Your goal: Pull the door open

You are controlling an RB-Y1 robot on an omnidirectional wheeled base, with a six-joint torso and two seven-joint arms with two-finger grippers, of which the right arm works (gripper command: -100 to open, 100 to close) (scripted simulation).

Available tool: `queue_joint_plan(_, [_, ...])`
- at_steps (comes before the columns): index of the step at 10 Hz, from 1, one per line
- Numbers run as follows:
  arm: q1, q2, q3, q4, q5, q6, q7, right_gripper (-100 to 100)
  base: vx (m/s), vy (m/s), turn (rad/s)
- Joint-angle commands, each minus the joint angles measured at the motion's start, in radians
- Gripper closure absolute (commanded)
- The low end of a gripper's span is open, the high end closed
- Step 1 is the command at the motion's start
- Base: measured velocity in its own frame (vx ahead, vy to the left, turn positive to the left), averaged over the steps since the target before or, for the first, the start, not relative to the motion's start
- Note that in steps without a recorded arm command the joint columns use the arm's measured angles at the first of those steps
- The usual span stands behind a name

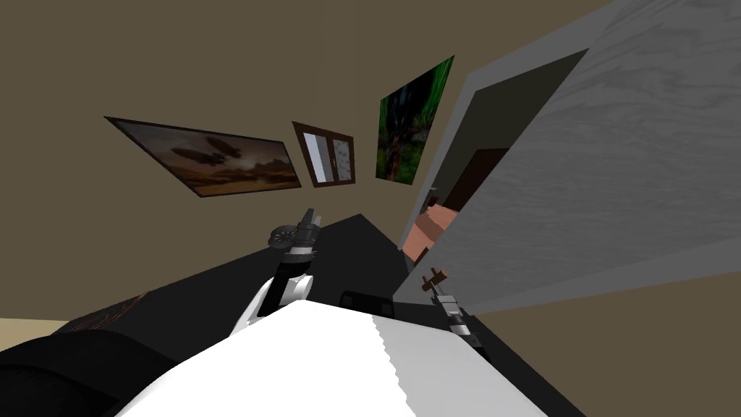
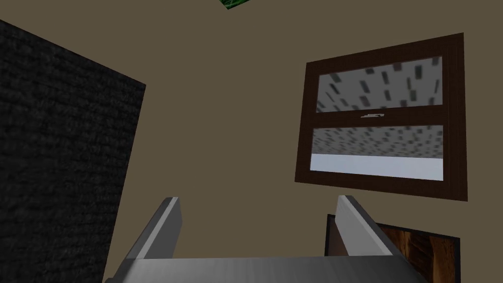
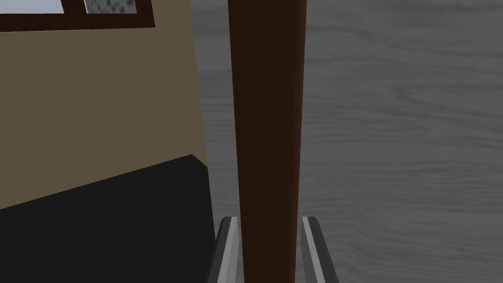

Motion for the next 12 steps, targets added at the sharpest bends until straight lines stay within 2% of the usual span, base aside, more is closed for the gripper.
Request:
queue_joint_plan(1, [0.002, -0.004, 0.006, 0.008, 0.004, -0.012, -0.007, 100, -0.22, -0.082, 0.194])
queue_joint_plan(3, [0.0, -0.006, 0.009, 0.017, 0.006, -0.021, -0.013, 100, -0.206, -0.054, 0.101])
queue_joint_plan(4, [0.001, -0.007, 0.007, 0.01, 0.004, -0.015, -0.01, 100, -0.084, -0.025, 0.013])
queue_joint_plan(12, [-0.021, -0.012, 0.025, 0.061, 0.016, -0.053, -0.035, 100, -0.188, -0.069, 0.148])
